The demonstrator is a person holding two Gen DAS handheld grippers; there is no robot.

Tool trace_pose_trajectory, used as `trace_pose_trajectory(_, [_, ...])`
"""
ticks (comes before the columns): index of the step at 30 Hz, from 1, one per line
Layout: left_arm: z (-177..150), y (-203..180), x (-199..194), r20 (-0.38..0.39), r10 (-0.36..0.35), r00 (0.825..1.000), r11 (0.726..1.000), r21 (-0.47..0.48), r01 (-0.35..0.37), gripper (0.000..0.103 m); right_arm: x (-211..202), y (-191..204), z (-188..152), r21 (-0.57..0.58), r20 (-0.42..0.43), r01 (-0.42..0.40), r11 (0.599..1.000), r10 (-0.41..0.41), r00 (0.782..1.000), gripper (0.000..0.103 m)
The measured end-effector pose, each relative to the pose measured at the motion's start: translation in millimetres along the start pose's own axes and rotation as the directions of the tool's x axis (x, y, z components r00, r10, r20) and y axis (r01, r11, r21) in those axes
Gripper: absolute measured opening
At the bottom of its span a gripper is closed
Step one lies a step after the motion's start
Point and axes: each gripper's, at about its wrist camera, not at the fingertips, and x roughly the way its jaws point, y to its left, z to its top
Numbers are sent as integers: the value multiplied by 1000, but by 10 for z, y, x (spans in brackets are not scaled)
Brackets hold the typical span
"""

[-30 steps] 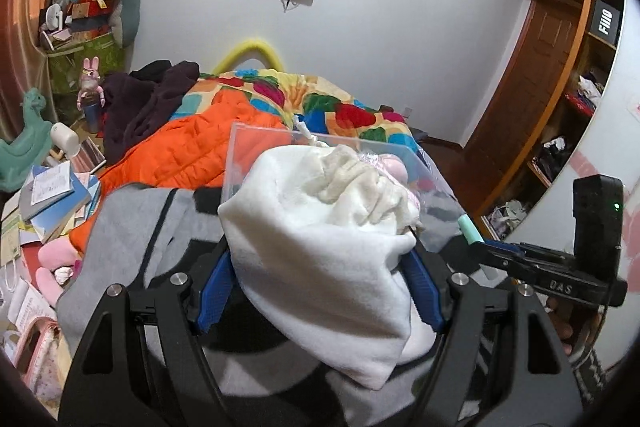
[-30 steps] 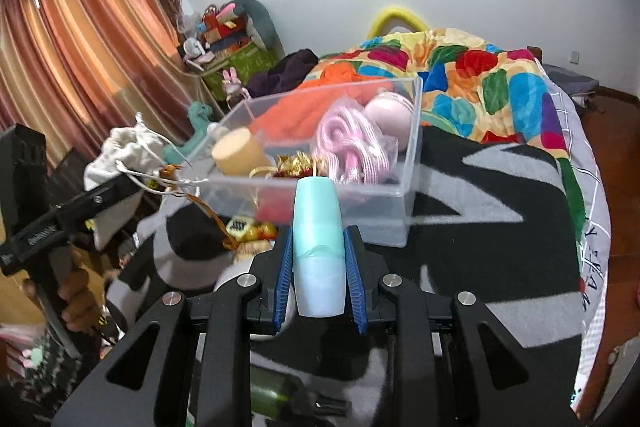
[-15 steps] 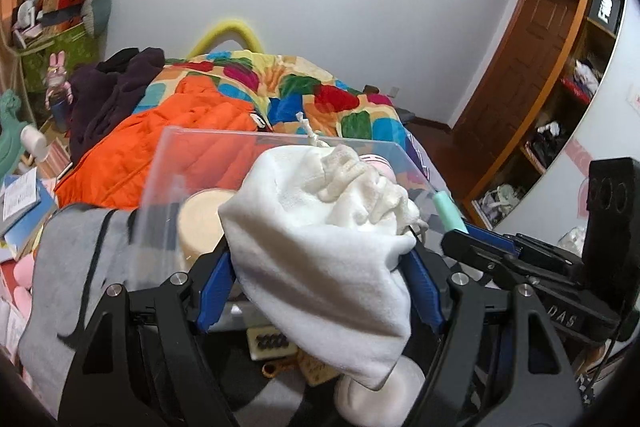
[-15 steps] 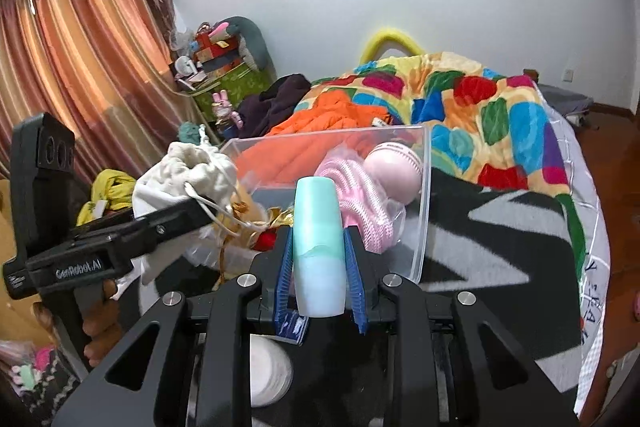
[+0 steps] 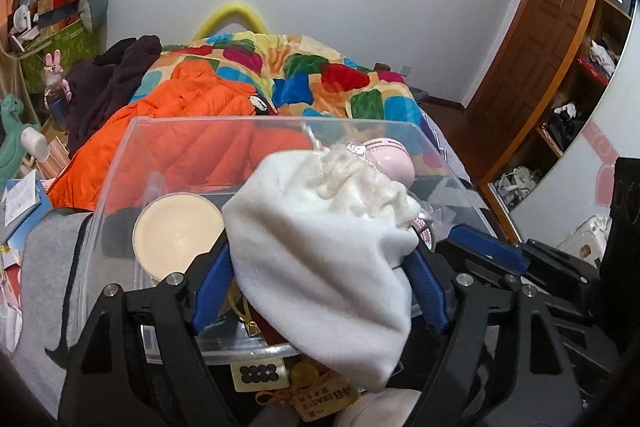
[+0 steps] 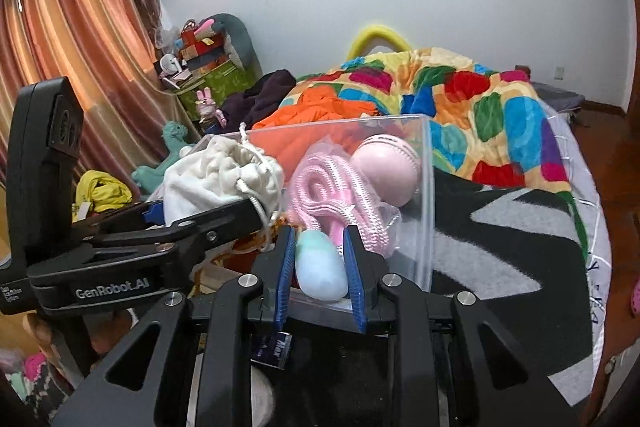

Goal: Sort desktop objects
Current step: 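Carry the cloth bag and mint bottle into the clear bin and release both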

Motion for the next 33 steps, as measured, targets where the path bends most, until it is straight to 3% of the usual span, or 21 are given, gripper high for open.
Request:
trace_pose_trajectory(8, [-31,-27,-208,29,-18,999,1000,-2,18,89,-135,49,-47,-18,7,11,1000,-11,1000,26])
trace_pose_trajectory(17, [-180,-129,-550,80,17,997,997,74,-22,93,-397,184,-190,-72,24,37,997,-36,999,42])
trace_pose_trajectory(26, [-430,-62,-710,53,21,998,998,66,-25,93,-577,336,-456,-99,8,26,995,-26,1000,44])
trace_pose_trajectory(33, [-716,16,-752,18,17,1000,999,32,-18,93,-735,308,-735,-56,13,24,998,-23,1000,53])
